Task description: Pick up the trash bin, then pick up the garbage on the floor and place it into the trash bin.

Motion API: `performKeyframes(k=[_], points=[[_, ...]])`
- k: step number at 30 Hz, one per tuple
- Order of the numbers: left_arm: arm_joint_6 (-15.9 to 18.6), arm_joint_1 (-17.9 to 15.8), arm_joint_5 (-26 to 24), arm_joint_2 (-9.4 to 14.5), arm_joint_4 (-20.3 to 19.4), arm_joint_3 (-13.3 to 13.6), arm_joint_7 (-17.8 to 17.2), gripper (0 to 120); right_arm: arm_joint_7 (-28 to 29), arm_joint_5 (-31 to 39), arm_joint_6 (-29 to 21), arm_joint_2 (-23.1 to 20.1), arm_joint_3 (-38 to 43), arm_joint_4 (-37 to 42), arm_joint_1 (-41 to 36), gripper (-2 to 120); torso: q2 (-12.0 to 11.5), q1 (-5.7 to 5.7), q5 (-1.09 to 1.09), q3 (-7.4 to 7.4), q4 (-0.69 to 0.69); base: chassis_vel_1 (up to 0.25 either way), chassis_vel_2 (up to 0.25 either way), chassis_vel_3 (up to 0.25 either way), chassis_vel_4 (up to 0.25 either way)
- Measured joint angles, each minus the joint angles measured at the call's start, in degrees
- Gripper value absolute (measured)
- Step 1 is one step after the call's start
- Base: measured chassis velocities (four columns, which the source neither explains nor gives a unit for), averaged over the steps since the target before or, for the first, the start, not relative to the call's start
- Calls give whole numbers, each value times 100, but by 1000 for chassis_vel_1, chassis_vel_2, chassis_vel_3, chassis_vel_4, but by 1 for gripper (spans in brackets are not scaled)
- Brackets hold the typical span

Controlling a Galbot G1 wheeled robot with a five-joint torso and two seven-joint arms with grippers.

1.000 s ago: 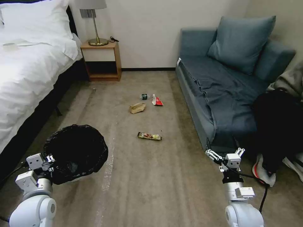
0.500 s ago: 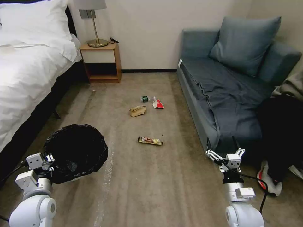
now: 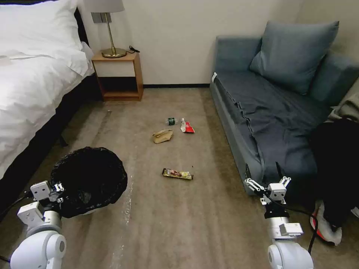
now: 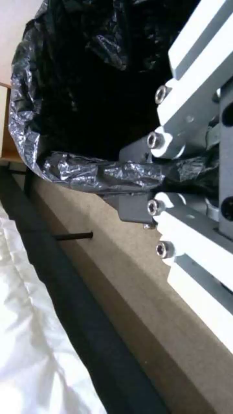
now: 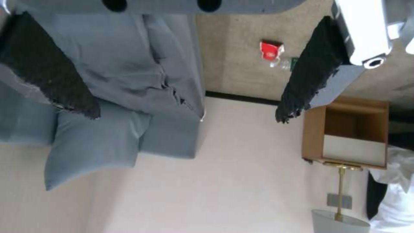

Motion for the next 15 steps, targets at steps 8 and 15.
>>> performKeyframes(k=[8,15], points=[[6,-9,-8,-16,-25,-10,0,4,-6,0,0,-1,-12,2,6,100,0,0,0,0,0,-96,96,90,-93],[13,-31,-6,3,-33,4,3,4,-7,0,0,-8,-17,21,-9,100,0,0,0,0,0,-99,99,85,-101]])
